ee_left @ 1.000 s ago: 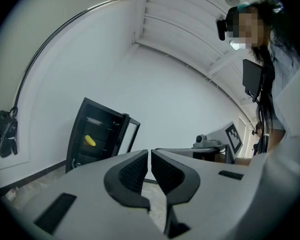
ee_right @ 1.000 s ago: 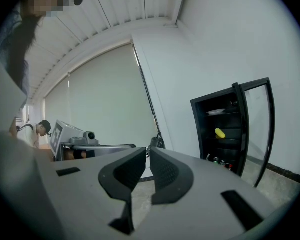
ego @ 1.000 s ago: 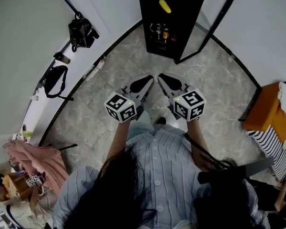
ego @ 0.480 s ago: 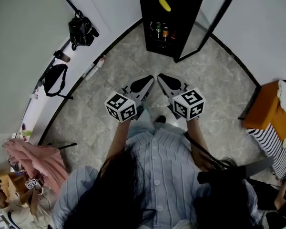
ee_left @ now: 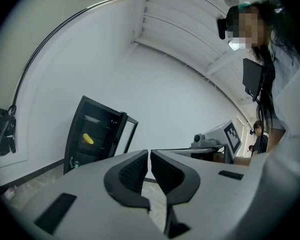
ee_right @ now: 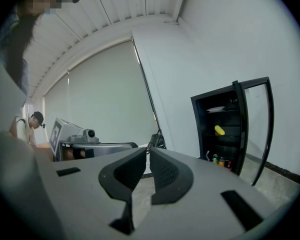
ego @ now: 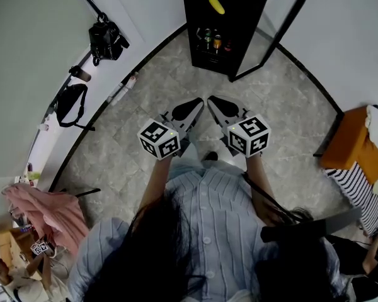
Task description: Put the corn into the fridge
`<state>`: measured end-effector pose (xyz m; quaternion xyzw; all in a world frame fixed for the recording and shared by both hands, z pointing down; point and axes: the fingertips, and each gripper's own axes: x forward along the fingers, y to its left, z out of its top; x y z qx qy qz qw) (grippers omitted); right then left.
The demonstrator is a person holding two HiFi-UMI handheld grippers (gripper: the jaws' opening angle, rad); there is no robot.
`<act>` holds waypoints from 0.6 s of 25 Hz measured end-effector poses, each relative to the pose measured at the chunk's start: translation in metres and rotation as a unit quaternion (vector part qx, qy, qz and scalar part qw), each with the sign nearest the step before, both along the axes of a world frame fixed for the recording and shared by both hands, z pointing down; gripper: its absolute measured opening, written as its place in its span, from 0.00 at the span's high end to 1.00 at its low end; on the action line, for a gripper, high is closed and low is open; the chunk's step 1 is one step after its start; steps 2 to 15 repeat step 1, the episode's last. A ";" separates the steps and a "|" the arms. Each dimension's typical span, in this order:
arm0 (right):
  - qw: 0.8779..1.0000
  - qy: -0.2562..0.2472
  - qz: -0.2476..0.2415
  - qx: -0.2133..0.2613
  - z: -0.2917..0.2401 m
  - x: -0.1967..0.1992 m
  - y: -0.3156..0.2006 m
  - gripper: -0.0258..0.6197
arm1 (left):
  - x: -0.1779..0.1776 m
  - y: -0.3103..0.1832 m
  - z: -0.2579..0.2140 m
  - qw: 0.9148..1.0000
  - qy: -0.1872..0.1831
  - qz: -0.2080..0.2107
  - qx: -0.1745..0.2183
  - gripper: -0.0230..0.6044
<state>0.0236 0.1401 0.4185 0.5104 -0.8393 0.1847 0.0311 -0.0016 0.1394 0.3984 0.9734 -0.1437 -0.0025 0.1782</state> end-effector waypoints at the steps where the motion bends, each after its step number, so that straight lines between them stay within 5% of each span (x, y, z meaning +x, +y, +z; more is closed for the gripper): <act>1: 1.000 0.000 0.000 0.000 -0.001 -0.001 -0.002 0.91 | -0.001 -0.002 -0.001 1.000 0.000 0.000 0.000 0.95; 15: 1.000 0.000 0.000 0.000 -0.001 -0.001 -0.002 0.91 | -0.001 -0.002 -0.001 1.000 0.000 0.000 0.000 0.95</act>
